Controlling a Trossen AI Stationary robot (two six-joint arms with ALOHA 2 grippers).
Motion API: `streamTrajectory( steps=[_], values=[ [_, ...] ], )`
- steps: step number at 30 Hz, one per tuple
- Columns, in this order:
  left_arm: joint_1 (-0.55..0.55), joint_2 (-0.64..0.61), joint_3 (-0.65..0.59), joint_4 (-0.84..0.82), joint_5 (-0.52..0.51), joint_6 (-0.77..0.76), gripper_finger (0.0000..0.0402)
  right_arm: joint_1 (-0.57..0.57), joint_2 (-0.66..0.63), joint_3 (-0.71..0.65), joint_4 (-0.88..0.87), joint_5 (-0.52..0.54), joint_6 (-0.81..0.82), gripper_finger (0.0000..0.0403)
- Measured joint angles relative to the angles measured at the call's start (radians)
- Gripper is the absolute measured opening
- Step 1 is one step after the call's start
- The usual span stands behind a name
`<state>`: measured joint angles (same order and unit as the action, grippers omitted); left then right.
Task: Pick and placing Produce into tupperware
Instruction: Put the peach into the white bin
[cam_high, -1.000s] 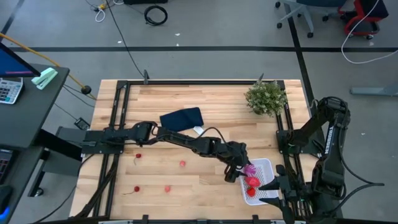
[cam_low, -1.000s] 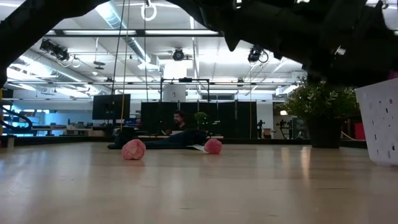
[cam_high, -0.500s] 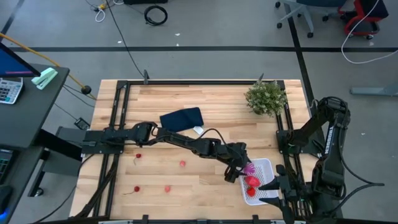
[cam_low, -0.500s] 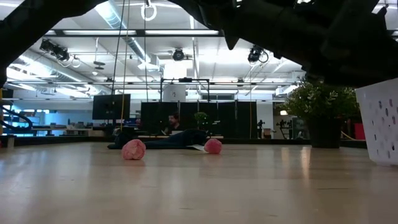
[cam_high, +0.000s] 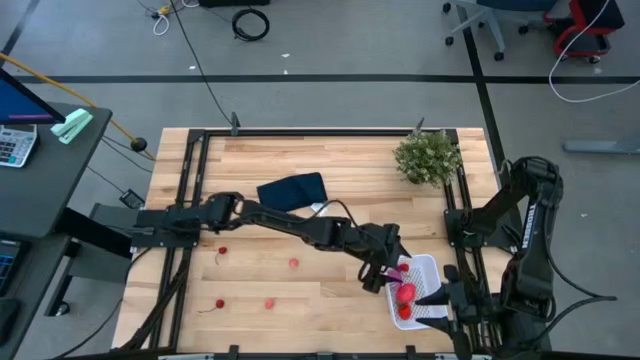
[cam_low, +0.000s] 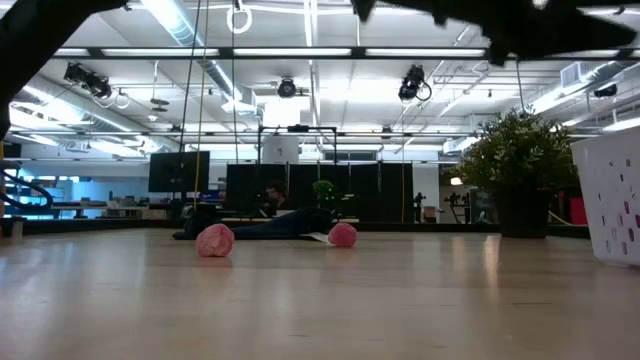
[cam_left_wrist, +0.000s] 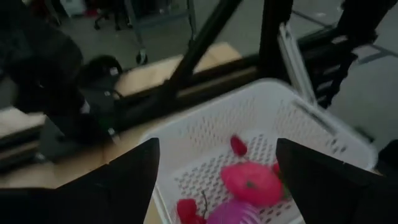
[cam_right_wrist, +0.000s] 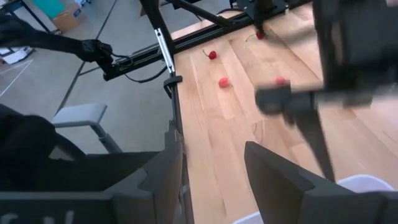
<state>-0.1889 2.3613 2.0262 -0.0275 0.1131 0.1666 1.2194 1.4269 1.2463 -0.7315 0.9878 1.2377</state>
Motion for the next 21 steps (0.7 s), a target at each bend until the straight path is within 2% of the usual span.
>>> streamTrajectory(
  steps=[3, 6, 13, 15, 18, 19, 21],
  values=[
    [0.005, -0.07, 0.0, -0.137, -0.005, 0.0, 0.0317, 0.0, 0.015, 0.0, 0.001, 0.001, 0.0, 0.0183],
    [0.017, -0.153, 0.0, -0.355, -0.009, 0.0, 0.0307, -0.006, 0.033, 0.0, 0.011, 0.014, 0.0, 0.0183],
    [0.07, -0.336, 0.0, -0.955, -0.032, -0.003, 0.0281, -0.085, 0.013, 0.0, 0.034, 0.042, -0.046, 0.0183],
    [0.088, -0.371, 0.0, -1.099, -0.072, -0.033, 0.0273, -0.123, 0.0, 0.0, 0.034, 0.088, -0.151, 0.0183],
    [0.112, -0.414, 0.0, -1.321, -0.112, -0.114, 0.0262, -0.192, 0.003, 0.0, 0.053, 0.235, -0.208, 0.0183],
    [0.119, -0.42, 0.0, -1.388, -0.114, -0.139, 0.0258, -0.223, 0.005, 0.0, 0.056, 0.26, -0.207, 0.0183],
    [0.134, -0.433, -0.002, -1.511, -0.114, -0.159, 0.025, -0.289, 0.005, 0.0, 0.056, 0.244, -0.197, 0.0183]
  ],
)
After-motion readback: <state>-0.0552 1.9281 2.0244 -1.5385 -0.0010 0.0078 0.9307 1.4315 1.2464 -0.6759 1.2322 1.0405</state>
